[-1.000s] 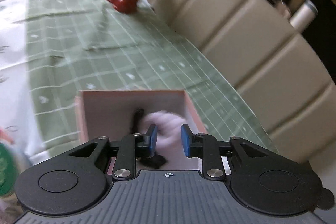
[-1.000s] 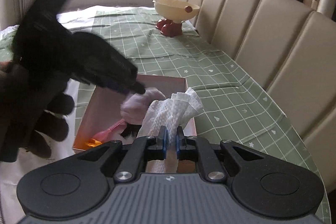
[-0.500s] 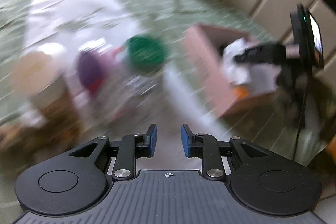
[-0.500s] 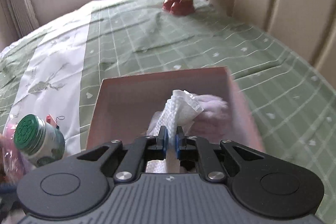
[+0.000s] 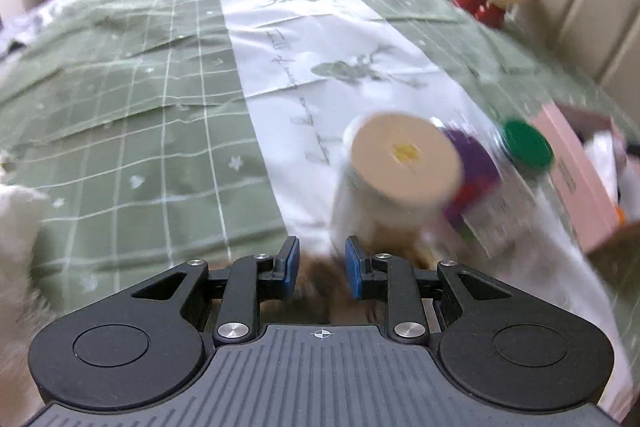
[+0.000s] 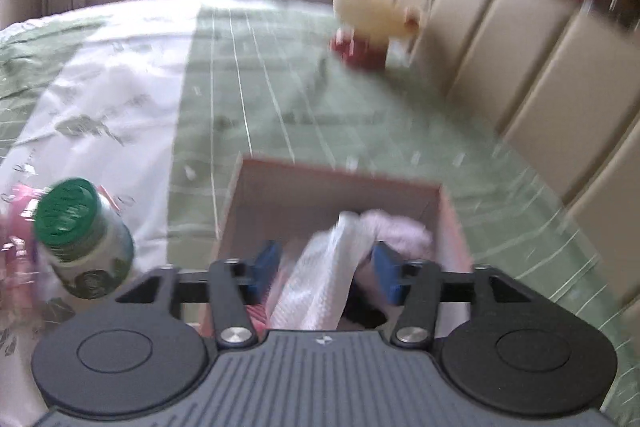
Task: Organize soft objects
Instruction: 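Grasp the brown furry keychain with the left tool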
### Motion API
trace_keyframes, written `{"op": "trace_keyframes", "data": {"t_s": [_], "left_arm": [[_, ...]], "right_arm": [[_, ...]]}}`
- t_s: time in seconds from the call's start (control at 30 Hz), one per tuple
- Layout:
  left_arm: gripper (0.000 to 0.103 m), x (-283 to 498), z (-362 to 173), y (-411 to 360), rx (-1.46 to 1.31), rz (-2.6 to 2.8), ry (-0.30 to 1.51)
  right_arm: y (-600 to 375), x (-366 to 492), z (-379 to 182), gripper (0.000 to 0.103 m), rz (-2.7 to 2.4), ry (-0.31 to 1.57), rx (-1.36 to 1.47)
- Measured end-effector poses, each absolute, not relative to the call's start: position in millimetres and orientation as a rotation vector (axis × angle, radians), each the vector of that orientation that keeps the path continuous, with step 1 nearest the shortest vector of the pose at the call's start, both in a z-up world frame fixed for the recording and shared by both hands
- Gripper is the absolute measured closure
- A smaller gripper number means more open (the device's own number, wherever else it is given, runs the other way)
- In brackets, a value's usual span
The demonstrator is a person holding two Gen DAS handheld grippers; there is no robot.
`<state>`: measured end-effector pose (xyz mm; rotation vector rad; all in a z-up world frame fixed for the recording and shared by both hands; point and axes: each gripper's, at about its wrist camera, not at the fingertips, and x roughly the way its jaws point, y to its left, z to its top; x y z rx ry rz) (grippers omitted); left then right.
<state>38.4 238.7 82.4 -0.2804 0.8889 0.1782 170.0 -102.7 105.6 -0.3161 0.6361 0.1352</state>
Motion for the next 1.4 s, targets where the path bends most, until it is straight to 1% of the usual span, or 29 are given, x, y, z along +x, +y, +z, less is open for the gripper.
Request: {"op": "trace_keyframes", "data": {"t_s": [0.07, 0.13, 0.23, 0.33, 0.43, 0.53, 0.6, 0.67, 0.73, 0.8, 0.87, 1.0, 1.07, 1.1, 1.13, 1.2, 1.23, 1.33, 1.4], "left_arm": [[0.075, 50.5, 66.7, 261.1, -0.36, 0.174, 0.901], [0.075, 63.3, 46.5, 276.9, -0.407, 0.179, 0.962], [0.076, 57.3, 29.6, 281.9, -0.428, 0.141, 1.024], [0.076, 31.4, 31.7, 272.4, -0.441, 0.079, 1.053], [0.076, 1.4, 29.7, 257.0, -0.469, 0.015, 1.09], [0.076, -19.8, 31.7, 238.0, -0.457, -0.01, 1.103], [0.076, -27.5, 40.3, 230.9, -0.452, 0.021, 1.079], [0.076, -32.3, 56.2, 225.9, -0.465, 0.062, 1.01], [0.076, -26.7, 68.3, 216.6, -0.441, 0.082, 0.979], [0.076, -14.9, 70.5, 204.6, -0.385, 0.087, 0.997], [0.076, 0.6, 62.8, 188.3, -0.314, 0.091, 1.032], [0.072, 18.3, 41.9, 162.4, -0.302, 0.039, 1.102], [0.068, 19.4, 36.6, 148.4, -0.265, 0.0, 1.114], [0.062, 19.3, 35.5, 142.9, -0.24, -0.012, 1.106], [0.058, 18.7, 33.8, 138.9, -0.23, -0.017, 1.098], [0.053, 18.6, 33.7, 137.2, -0.246, -0.022, 1.092], [0.053, 18.4, 34.9, 137.5, -0.26, -0.022, 1.088], [0.053, 17.5, 42.3, 139.9, -0.307, 0.004, 1.058], [0.054, 12.4, 55.9, 148.8, -0.372, 0.054, 0.991]], "right_arm": [[-92.4, 147.9, 114.8, 0.04, 0.152, 0.597, -0.328], [-82.8, 129.1, 118.7, 0.04, 0.185, 0.604, -0.318], [-65.4, 107.1, 111.1, 0.039, 0.296, 0.708, -0.27], [-46.6, 93.7, 83.1, 0.039, 0.415, 0.873, -0.248], [-32.4, 85.7, 60.6, 0.039, 0.455, 0.96, -0.257], [-25.0, 86.1, 46.0, 0.039, 0.455, 1.01, -0.269], [-23.0, 88.4, 36.2, 0.039, 0.444, 1.042, -0.292], [-25.7, 88.7, 28.6, 0.039, 0.419, 1.072, -0.298], [-35.8, 86.2, 25.9, 0.037, 0.406, 1.071, -0.275], [-40.2, 86.0, 24.8, 0.035, 0.395, 1.068, -0.273], [-42.3, 83.9, 24.8, 0.035, 0.392, 1.065, -0.278], [-48.0, 80.3, 25.5, 0.035, 0.399, 1.057, -0.297], [-51.8, 76.4, 24.5, 0.032, 0.406, 1.046, -0.307], [-53.8, 74.4, 24.0, 0.031, 0.407, 1.04, -0.311], [-56.2, 72.0, 23.3, 0.029, 0.409, 1.035, -0.309], [-59.5, 67.8, 22.2, 0.027, 0.412, 1.023, -0.303], [-61.2, 65.9, 21.7, 0.026, 0.414, 1.015, -0.3], [-62.6, 62.2, 21.2, 0.024, 0.418, 0.997, -0.305], [-62.6, 60.8, 21.3, 0.023, 0.42, 0.991, -0.31]]}}
